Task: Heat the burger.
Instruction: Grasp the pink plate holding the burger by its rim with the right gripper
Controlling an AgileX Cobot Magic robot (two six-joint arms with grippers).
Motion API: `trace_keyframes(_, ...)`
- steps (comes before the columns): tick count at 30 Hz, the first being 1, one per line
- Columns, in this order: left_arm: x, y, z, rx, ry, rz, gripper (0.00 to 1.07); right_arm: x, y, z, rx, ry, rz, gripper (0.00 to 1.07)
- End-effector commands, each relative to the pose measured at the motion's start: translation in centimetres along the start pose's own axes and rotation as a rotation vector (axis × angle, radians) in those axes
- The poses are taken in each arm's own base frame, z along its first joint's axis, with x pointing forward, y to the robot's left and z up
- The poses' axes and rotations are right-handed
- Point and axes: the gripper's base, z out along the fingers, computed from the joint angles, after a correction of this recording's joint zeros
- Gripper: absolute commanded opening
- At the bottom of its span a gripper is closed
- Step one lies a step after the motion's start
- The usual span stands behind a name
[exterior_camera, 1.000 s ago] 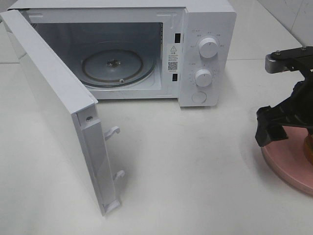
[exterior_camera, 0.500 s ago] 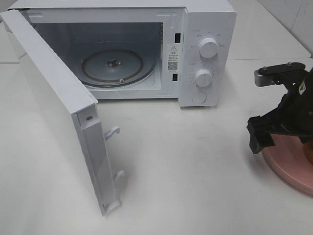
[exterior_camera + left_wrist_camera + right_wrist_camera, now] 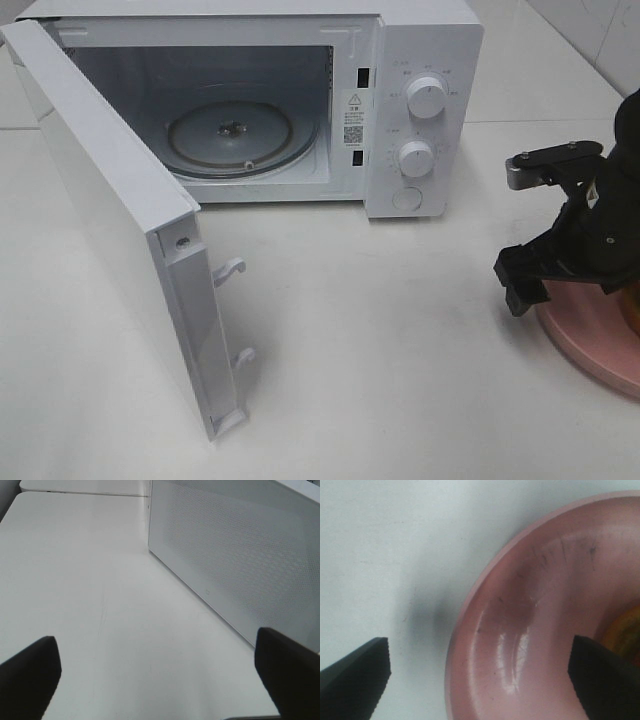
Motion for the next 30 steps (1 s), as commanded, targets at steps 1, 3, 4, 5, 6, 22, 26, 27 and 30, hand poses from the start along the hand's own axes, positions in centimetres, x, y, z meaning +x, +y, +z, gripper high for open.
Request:
trace_keyframes(1, 0.1, 0.0, 0.0, 0.003, -0.001, -0.006, 0.98, -0.5, -0.3, 1.0, 0.035, 0.018, 0.002, 0.91)
trace_keyframes(3, 0.1, 0.0, 0.0, 0.003, -0.001, -0.006, 0.98, -0.8, -0.4, 1.3, 0.051, 0.021, -0.003, 0.91)
trace_keyframes(4, 0.1, 0.0, 0.0, 0.003, -0.001, -0.006, 0.98, -0.8, -0.4, 1.3, 0.051, 0.021, -0.003, 0.91)
trace_keyframes(5, 0.1, 0.0, 0.0, 0.003, -0.001, -0.006, 0.98, -0.8, -0.5, 1.5, 0.061, 0.029, -0.002, 0.90)
trace_keyframes(6, 0.1, 0.0, 0.0, 0.003, -0.001, -0.006, 0.98, -1.0, -0.5, 2.0, 0.072, 0.040, -0.003, 0.90)
trace_keyframes(22, 0.1, 0.0, 0.0, 0.003, -0.001, -0.006, 0.98, -0.6, 0.1, 5.4, 0.063, 0.124, -0.003, 0.85)
trace_keyframes(26, 0.1, 0.0, 0.0, 0.003, -0.001, -0.006, 0.98, -0.5, 0.1, 5.3, 0.058, 0.135, 0.011, 0.83)
trace_keyframes(27, 0.1, 0.0, 0.0, 0.003, -0.001, -0.006, 0.98, -0.3, 0.1, 5.3, 0.061, 0.152, 0.014, 0.81)
trace_keyframes(30, 0.1, 0.0, 0.0, 0.003, -0.001, -0.006, 0.98, -0.2, 0.2, 5.3, 0.052, 0.166, 0.020, 0.79)
